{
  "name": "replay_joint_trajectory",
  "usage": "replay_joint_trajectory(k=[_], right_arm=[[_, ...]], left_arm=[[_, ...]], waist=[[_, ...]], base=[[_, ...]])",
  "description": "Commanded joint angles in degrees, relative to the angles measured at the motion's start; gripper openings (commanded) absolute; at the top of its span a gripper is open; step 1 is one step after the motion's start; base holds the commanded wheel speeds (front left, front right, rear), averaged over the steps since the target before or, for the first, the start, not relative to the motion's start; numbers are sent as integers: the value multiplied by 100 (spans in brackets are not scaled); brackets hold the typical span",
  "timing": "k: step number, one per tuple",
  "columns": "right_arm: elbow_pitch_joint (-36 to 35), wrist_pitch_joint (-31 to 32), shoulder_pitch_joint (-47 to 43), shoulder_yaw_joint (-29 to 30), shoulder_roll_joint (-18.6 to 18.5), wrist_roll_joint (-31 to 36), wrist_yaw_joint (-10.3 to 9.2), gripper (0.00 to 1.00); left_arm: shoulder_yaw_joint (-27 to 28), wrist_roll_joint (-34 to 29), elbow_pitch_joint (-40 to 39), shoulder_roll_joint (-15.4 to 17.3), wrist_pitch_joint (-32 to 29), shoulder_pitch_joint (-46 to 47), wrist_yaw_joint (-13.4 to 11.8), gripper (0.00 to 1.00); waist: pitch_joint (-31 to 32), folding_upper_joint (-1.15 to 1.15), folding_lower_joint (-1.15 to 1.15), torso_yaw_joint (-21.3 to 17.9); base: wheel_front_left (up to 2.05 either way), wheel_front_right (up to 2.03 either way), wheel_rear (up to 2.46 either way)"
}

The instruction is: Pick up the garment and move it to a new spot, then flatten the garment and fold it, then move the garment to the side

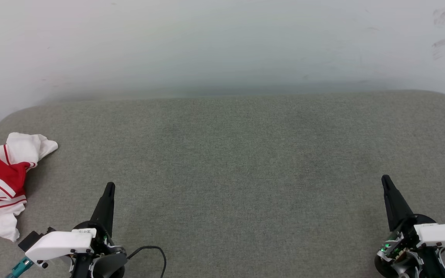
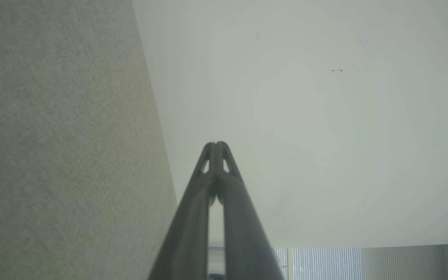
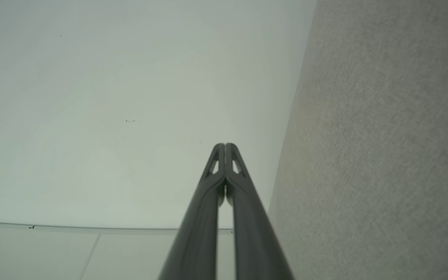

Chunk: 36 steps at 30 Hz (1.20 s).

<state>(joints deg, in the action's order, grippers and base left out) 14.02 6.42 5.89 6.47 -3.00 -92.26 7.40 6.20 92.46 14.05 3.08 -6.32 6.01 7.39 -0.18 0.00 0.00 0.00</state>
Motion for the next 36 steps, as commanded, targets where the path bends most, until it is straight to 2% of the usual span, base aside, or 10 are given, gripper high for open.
replay_joint_trajectory(k=[1,18,19,29,36], right_arm=[[3,15,64,6,20,20,16,0],[4,17,64,7,21,23,16,0],[0,1,0,2,1,0,1,100],[45,-204,-220,37,8,180,0,100],[-183,-396,-268,148,7,905,1,100]], left_arm=[[24,-18,5,-6,-17,39,19,0],[31,-25,5,-10,-20,39,19,0],[5,-2,0,-4,-6,1,0,100],[-79,-111,-8,-23,196,-151,-5,100],[-16,-882,-153,-22,388,-135,-35,100]], waist=[[0,0,0,0],[0,0,0,0],[0,0,0,0],[-4,0,0,-2],[-12,0,0,-6]], base=[[0,0,0],[0,0,0],[0,0,0],[0,0,0],[0,0,0]])
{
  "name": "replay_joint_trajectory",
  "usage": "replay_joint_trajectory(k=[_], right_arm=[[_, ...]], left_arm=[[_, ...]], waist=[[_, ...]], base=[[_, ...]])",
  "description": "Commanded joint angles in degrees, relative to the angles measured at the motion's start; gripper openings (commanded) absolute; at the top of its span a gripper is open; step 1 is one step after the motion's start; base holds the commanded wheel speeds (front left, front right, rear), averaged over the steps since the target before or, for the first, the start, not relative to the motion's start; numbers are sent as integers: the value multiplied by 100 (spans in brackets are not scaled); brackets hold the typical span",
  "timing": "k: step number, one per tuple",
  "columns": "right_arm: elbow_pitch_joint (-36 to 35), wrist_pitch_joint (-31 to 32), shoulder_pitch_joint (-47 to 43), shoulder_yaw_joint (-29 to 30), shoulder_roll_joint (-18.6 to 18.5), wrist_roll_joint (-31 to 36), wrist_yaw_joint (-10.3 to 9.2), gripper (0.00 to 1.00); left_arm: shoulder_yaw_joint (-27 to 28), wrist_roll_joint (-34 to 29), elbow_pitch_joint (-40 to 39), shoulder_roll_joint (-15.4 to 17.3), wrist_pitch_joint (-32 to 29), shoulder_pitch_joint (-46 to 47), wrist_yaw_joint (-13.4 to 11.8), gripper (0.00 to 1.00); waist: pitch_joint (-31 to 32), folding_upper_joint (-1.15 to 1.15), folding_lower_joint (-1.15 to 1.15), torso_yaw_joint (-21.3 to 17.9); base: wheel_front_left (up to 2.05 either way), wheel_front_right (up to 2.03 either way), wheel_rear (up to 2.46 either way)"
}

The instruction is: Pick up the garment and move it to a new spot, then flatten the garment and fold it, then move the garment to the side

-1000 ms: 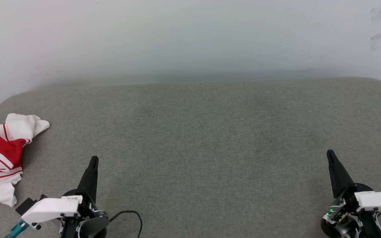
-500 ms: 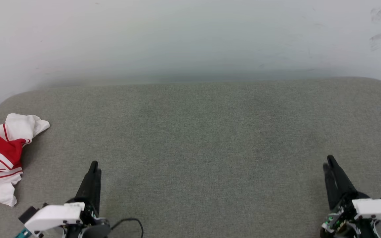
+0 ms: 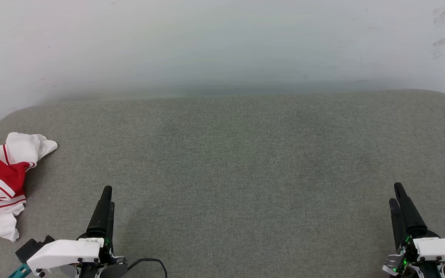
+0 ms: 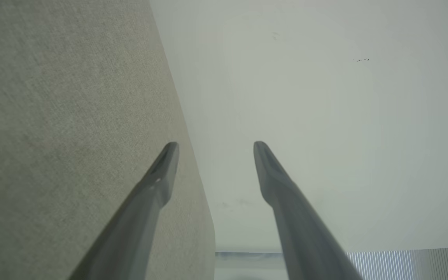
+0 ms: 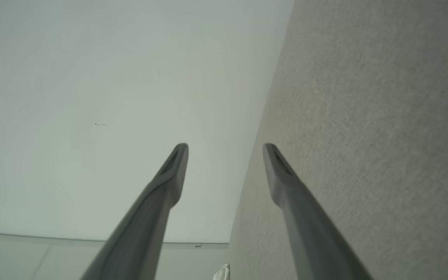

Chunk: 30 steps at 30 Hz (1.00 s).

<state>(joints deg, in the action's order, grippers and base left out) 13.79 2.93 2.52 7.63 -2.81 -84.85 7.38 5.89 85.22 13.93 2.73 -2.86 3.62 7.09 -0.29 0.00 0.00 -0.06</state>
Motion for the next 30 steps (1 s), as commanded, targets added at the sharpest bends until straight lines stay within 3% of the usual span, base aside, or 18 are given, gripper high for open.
replay_joint_trajectory(k=[1,15,30], right_arm=[[-213,-72,64,41,-12,295,3,100],[-910,-410,-78,-59,-13,2221,5,100],[-1196,-720,-272,-230,-13,4030,7,100]], left_arm=[[15,-276,-175,13,69,110,-30,100],[-203,-2166,-652,15,405,90,-565,100],[-499,-3911,-736,52,716,12,-922,100]], waist=[[-3,0,0,0],[-17,0,0,-1],[-26,0,0,4]], base=[[0,0,0],[0,0,0],[0,0,0]])
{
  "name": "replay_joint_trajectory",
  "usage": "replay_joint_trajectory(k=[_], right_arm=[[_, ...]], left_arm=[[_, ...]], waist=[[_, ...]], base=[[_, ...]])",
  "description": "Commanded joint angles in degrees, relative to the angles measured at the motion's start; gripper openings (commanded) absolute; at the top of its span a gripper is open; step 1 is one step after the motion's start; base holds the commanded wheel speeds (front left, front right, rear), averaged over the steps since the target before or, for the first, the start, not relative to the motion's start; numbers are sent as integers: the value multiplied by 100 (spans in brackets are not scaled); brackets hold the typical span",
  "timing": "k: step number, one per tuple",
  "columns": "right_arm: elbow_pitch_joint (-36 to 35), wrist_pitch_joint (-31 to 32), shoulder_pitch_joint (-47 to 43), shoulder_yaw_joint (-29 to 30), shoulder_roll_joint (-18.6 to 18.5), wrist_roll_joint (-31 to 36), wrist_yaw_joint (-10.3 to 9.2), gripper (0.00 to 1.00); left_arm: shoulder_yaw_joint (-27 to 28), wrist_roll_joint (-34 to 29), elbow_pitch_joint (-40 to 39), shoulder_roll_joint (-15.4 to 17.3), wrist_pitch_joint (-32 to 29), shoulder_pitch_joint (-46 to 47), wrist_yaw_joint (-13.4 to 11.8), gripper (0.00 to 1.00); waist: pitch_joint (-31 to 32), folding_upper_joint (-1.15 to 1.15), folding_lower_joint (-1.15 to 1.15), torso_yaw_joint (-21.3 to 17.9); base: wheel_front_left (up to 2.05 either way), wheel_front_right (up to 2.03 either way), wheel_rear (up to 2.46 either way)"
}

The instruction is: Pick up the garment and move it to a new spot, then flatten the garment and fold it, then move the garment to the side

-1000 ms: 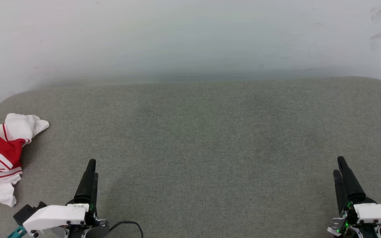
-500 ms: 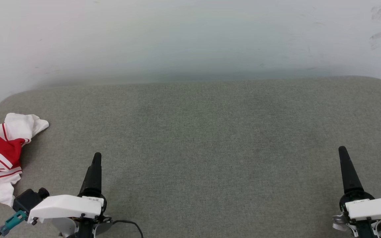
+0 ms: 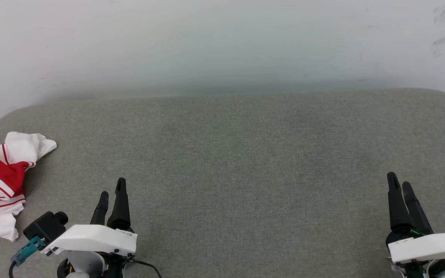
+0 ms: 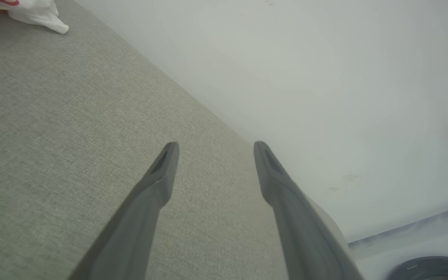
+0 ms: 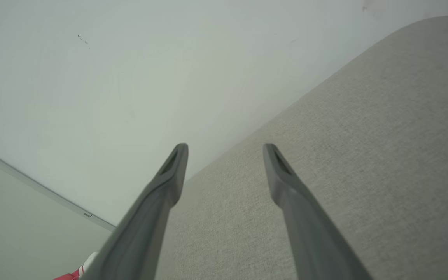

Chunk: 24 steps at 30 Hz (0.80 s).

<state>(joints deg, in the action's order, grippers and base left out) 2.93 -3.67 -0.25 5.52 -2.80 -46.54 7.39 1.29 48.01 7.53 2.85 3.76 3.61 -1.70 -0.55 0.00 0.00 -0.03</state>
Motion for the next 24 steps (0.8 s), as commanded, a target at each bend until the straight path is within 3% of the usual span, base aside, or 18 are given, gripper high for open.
replay_joint_trajectory(k=[1,24], right_arm=[[-110,-78,-6,-32,-14,297,6,100],[-320,-469,-221,-87,-14,2002,9,100]], left_arm=[[-60,-283,-103,47,72,9,-68,100],[-590,-1894,-328,257,466,-18,-413,100]], waist=[[1,0,0,1],[-15,0,0,9]], base=[[0,0,0],[0,0,0]])
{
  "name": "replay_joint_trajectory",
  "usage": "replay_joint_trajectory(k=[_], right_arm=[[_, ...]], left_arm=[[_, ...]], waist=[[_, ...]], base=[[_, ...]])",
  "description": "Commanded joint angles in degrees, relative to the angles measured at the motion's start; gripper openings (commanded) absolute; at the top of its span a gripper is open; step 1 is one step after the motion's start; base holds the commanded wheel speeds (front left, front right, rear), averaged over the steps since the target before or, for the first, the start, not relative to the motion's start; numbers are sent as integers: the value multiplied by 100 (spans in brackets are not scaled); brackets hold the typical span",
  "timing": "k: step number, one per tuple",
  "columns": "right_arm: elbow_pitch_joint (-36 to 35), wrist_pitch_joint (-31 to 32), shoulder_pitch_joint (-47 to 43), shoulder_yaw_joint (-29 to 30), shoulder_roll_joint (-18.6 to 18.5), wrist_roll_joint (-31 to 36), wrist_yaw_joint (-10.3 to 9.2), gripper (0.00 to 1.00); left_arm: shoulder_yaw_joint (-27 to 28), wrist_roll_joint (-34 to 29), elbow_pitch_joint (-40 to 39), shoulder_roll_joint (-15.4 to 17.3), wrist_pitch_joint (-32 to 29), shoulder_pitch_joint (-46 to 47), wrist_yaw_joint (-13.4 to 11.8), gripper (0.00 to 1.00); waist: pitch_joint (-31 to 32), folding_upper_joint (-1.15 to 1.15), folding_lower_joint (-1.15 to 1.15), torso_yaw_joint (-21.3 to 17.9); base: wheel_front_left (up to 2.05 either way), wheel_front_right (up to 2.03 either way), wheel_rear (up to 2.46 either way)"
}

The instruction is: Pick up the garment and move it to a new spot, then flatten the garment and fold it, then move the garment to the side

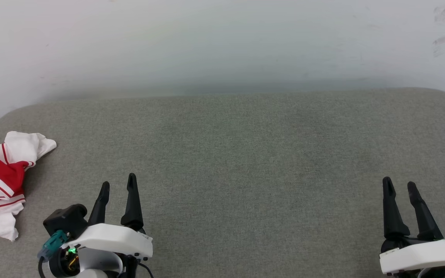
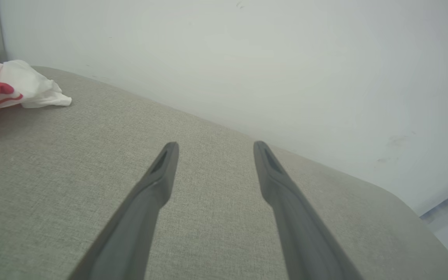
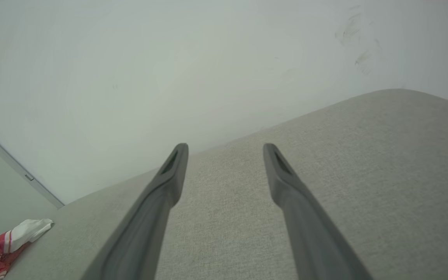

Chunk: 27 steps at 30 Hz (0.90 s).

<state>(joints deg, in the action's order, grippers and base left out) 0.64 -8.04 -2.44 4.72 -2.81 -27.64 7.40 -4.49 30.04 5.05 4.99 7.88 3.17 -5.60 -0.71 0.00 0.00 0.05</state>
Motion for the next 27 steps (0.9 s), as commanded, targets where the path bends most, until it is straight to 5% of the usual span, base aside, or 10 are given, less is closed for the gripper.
replay_joint_trajectory(k=[1,27], right_arm=[[-94,-49,-13,-13,-13,174,8,100],[-359,-404,-250,-118,-12,1526,12,100]], left_arm=[[-30,-159,-92,50,67,18,-29,100],[-262,-1526,-40,40,417,-134,-82,100]], waist=[[2,0,0,1],[2,0,0,27]], base=[[0,0,0],[0,0,0]])
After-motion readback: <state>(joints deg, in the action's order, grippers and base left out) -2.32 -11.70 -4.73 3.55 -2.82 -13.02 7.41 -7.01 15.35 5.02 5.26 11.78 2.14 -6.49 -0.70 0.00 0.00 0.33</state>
